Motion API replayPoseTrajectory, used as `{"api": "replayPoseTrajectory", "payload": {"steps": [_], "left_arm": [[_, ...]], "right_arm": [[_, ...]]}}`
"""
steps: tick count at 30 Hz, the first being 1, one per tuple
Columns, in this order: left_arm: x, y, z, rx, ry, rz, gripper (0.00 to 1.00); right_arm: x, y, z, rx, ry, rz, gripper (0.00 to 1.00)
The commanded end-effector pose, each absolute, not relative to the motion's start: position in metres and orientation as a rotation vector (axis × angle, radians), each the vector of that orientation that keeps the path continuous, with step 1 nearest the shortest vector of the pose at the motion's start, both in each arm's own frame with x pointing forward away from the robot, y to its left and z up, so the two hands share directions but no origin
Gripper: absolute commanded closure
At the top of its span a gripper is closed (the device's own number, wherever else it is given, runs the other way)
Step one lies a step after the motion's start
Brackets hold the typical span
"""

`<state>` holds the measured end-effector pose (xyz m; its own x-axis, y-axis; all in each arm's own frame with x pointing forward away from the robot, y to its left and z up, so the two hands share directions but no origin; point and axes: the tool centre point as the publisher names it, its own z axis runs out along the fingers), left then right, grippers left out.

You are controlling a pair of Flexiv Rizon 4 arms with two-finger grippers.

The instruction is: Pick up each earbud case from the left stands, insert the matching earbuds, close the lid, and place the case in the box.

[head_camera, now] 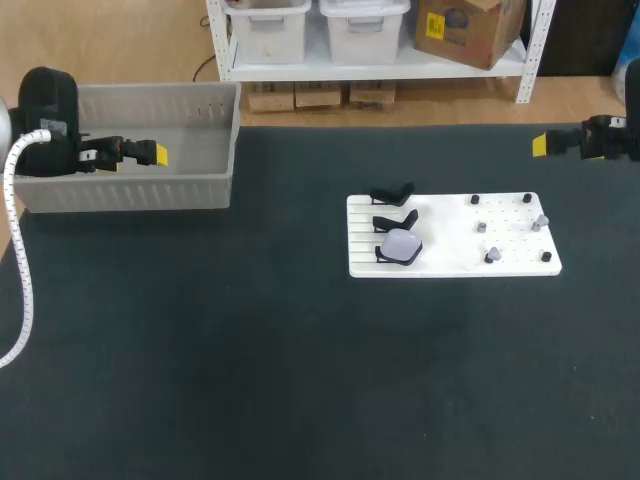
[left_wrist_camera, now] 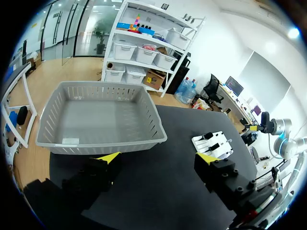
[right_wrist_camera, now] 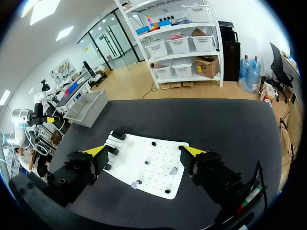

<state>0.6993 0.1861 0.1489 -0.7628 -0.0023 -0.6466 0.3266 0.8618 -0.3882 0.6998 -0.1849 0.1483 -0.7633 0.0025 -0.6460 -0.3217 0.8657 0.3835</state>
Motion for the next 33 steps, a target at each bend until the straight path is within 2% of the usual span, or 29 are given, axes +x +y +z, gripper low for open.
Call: {"api": "replayPoseTrajectory", "payload": {"steps": [1, 16, 33], "left_arm": [[0.7, 0.185, 0.15, 0.231, 2.373, -0.638, 0.0], [0.7, 0.18, 0.152, 0.293, 2.341, -0.642, 0.0], [0.684, 0.127, 0.187, 0.99, 1.877, -0.847, 0.0]], "right_arm": [[0.699, -0.185, 0.149, -0.229, 2.371, 0.632, 0.0], [0.699, -0.185, 0.149, -0.229, 2.371, 0.632, 0.0], [0.699, -0.185, 0.149, -0.229, 2.371, 0.632, 0.0]]}}
